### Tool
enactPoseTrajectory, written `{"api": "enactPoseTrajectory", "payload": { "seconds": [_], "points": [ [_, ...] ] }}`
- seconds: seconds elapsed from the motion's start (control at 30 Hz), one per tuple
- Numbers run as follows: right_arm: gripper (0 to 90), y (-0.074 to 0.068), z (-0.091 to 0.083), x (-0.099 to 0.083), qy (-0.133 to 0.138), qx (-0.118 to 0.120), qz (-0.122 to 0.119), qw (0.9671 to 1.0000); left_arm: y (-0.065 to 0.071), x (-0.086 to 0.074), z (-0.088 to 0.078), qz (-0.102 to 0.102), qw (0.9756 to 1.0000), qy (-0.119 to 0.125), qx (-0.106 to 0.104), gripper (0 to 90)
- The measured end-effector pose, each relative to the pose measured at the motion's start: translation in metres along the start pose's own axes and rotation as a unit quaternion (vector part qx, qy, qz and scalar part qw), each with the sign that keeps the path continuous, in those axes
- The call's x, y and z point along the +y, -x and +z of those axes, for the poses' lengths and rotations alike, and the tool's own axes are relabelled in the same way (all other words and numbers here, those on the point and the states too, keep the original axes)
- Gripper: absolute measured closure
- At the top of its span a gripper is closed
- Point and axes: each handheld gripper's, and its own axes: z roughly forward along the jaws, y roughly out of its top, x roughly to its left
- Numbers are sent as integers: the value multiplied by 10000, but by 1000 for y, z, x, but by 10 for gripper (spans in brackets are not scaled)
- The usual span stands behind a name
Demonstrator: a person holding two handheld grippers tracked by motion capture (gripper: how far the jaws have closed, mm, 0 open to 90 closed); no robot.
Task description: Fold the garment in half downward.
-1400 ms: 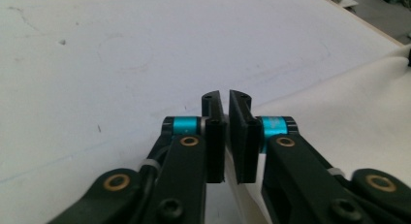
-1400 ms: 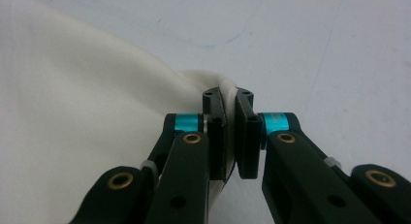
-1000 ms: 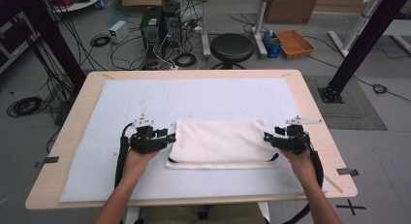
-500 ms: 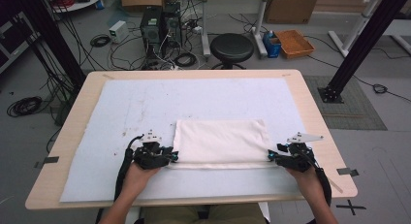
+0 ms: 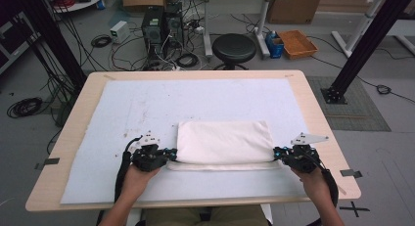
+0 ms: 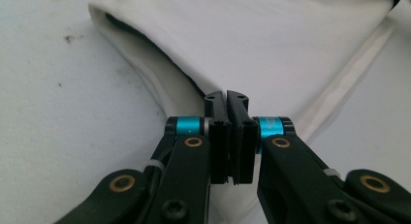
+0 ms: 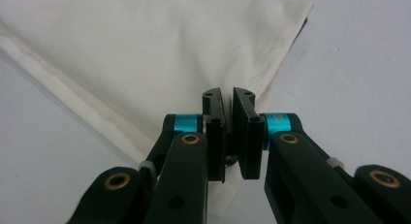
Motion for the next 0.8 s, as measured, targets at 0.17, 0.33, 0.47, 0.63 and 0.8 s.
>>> {"api": "enactPoseTrajectory", "payload": {
  "seconds": [0.17, 0.33, 0.47, 0.63, 0.8],
  "points": [
    [844, 0, -10, -1, 27, 282, -46, 9996, 4, -2, -12, -40, 9997, 171, -180, 873],
    [845, 0, -13, -9, -221, 452, -31, 9987, 5, -11, -15, -72, 9997, -35, -243, 874],
    [846, 6, -5, -20, -660, 433, 44, 9969, 3, -21, -13, -224, 9987, -403, -207, 874],
    [791, 8, -5, -19, -659, 496, 41, 9966, 1, -22, -11, -153, 9991, -381, -48, 714],
    [369, 11, -13, -14, 72, 197, 148, 9997, -2, -13, -16, -52, 9992, 256, 298, 424]
  ]
}}
